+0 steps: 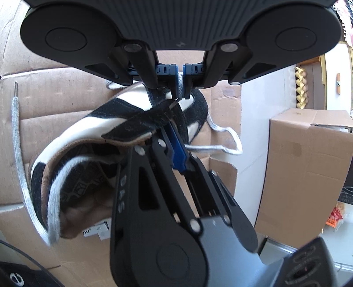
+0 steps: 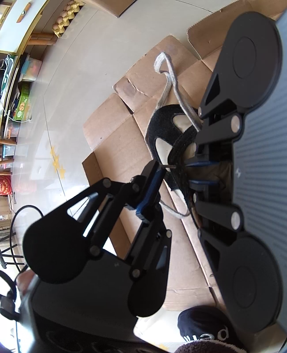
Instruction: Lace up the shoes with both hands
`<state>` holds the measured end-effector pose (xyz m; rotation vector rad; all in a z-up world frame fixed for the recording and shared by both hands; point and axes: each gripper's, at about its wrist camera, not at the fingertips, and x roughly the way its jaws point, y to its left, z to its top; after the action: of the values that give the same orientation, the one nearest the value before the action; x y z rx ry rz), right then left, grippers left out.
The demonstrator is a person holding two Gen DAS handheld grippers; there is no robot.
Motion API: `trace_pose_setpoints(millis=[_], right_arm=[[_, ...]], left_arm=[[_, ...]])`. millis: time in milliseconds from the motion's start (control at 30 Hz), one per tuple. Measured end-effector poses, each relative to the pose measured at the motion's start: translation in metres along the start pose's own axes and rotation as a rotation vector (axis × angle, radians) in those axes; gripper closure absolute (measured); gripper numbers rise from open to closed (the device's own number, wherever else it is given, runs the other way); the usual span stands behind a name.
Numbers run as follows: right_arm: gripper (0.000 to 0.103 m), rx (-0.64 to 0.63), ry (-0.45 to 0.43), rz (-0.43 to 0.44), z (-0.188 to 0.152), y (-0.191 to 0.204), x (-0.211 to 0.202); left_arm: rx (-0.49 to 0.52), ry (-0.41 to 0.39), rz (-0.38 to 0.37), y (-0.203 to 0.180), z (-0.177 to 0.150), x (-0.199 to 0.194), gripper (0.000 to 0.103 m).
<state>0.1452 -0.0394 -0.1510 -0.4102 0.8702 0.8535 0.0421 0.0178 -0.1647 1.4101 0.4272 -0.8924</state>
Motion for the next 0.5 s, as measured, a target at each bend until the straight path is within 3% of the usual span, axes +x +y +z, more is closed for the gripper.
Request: trace_pose_setpoints(millis=[500], right_arm=[[0.09,0.001,-0.002,-0.005,-0.0001,0.002,-0.0005]], left_arm=[[-0.017,-0.004,-0.029,-0.0034,0.0014,0.0003,0.101]])
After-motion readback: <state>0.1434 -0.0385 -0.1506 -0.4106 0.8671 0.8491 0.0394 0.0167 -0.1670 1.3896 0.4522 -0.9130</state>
